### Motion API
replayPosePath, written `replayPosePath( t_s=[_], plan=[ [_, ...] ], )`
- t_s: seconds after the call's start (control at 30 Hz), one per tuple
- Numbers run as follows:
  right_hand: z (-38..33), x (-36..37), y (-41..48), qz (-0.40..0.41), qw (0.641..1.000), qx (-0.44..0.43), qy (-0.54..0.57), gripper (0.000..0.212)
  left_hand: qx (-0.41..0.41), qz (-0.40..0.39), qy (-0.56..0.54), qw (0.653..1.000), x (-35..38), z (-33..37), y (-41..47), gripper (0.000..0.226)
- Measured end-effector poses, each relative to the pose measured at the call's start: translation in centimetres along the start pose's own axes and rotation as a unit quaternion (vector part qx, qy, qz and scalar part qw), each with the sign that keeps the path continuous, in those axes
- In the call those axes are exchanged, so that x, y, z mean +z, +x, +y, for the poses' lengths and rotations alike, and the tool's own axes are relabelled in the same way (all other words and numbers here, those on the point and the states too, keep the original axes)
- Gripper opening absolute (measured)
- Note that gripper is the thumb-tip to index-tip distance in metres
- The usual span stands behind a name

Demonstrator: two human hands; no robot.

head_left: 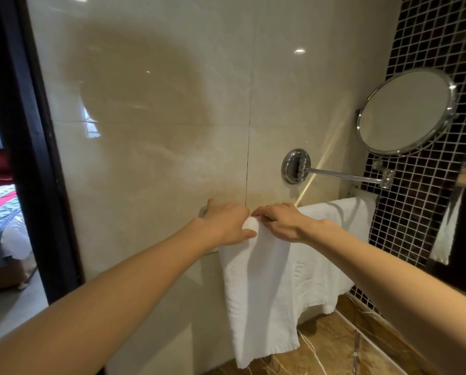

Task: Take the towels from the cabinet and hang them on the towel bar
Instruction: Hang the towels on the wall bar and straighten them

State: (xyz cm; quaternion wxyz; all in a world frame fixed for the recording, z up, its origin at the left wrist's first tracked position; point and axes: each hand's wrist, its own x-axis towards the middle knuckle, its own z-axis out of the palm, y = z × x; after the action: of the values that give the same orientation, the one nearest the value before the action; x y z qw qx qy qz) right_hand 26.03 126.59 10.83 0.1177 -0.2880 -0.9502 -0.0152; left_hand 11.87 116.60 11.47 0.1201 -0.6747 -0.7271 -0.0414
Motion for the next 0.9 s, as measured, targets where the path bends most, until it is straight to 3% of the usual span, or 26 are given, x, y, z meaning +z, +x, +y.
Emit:
replayPosePath(
  t_s=[0.17, 0.47, 0.7, 0.9],
  plan=[
    [0.9, 0.0, -0.6, 0.031, 0.999, 0.009, -0.027, 0.039, 0.005, 0.012, 0.039, 0.999, 0.1, -0.4, -0.1, 0.03],
    [1.1, 0.8, 0.0, 0.027, 1.0, -0.003, 0.006, 0.032, -0.017, -0.084, -0.032, 0.996, -0.5, -0.9, 1.2, 0.027],
    [1.0, 0.9, 0.1, 0.035, 0.999, -0.001, 0.029, 0.032, 0.009, -0.003, -0.016, 1.0, 0.1, -0.4, 0.2, 0.038],
    [0.6, 1.6, -0.3, 0.08, 0.996, -0.033, -0.009, 0.031, 0.005, -0.012, -0.023, 1.0, -0.1, -0.5, 0.1, 0.042]
  ],
)
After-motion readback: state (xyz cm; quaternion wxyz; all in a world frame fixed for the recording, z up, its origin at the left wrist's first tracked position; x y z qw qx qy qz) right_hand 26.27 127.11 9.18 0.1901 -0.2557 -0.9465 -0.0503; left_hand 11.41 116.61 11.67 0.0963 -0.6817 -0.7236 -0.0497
